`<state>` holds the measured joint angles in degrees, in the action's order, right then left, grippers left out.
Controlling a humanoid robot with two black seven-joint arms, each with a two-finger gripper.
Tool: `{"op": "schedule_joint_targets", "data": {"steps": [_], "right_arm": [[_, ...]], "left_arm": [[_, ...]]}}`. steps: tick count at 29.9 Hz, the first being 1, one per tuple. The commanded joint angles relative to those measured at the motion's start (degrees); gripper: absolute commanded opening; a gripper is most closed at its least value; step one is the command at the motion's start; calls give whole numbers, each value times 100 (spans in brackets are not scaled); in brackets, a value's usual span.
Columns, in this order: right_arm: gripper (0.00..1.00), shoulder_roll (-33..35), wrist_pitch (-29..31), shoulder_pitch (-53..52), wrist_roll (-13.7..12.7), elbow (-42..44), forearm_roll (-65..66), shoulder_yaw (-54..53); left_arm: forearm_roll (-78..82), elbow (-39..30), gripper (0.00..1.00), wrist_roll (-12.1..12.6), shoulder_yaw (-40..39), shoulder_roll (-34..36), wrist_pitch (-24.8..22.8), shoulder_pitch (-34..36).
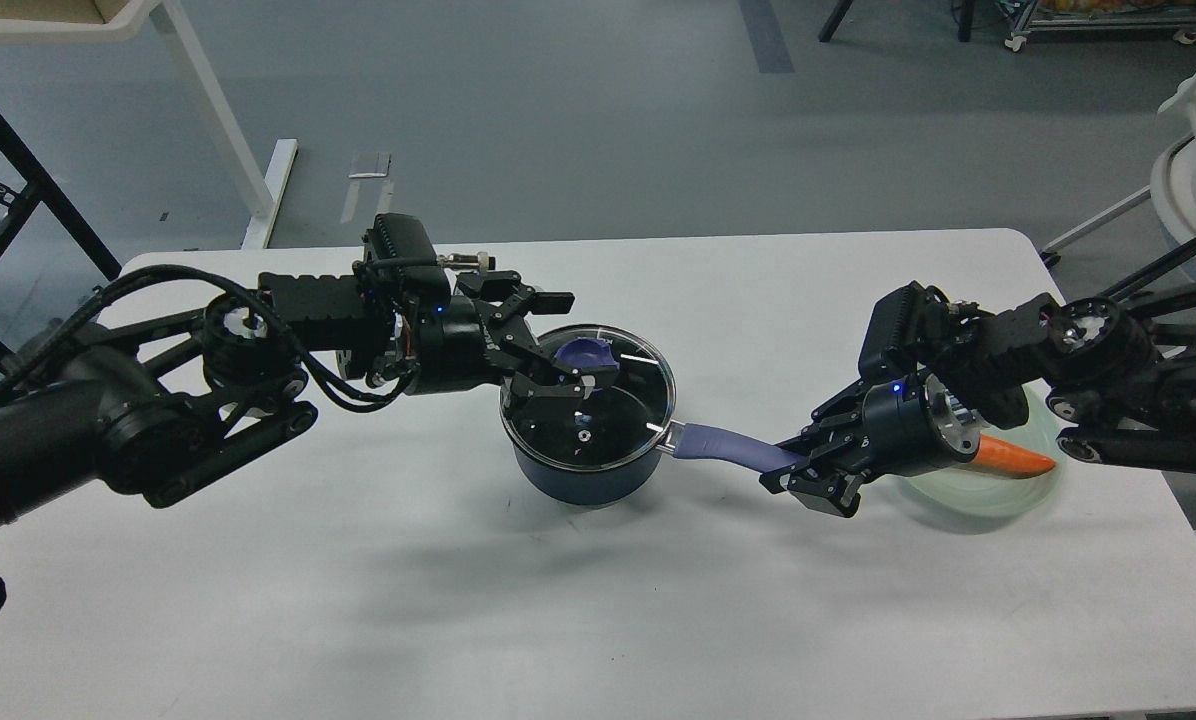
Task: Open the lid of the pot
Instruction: 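Grasp the purple knob of the glass lid with the left gripper, then lift the lid off and carry it away from the pot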
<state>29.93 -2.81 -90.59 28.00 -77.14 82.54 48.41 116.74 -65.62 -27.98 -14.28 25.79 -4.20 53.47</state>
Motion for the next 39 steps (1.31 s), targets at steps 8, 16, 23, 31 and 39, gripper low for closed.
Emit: {"op": "schedule_joint_targets", "data": {"steps": [8,16,23,31,39], "right_arm": [[28,22,0,-2,0,-20,-1,2],[28,13,0,-2,0,-29,-9,2],[29,4,0,-2,0,-29,-9,-7],[29,13,0,-2,0,-29,-9,2],[29,31,0,-2,0,-29,-9,2]], "left_arm": [[42,664,99,-2,171,-487,209,-21],[42,752,99,-2,189,-540,226,-82],[34,743,57,-2,206,-549,235,-92],[-10,524,32,-2,189,-435,411,-39],[-598,-91,33,-2,162,776,429,163]]}}
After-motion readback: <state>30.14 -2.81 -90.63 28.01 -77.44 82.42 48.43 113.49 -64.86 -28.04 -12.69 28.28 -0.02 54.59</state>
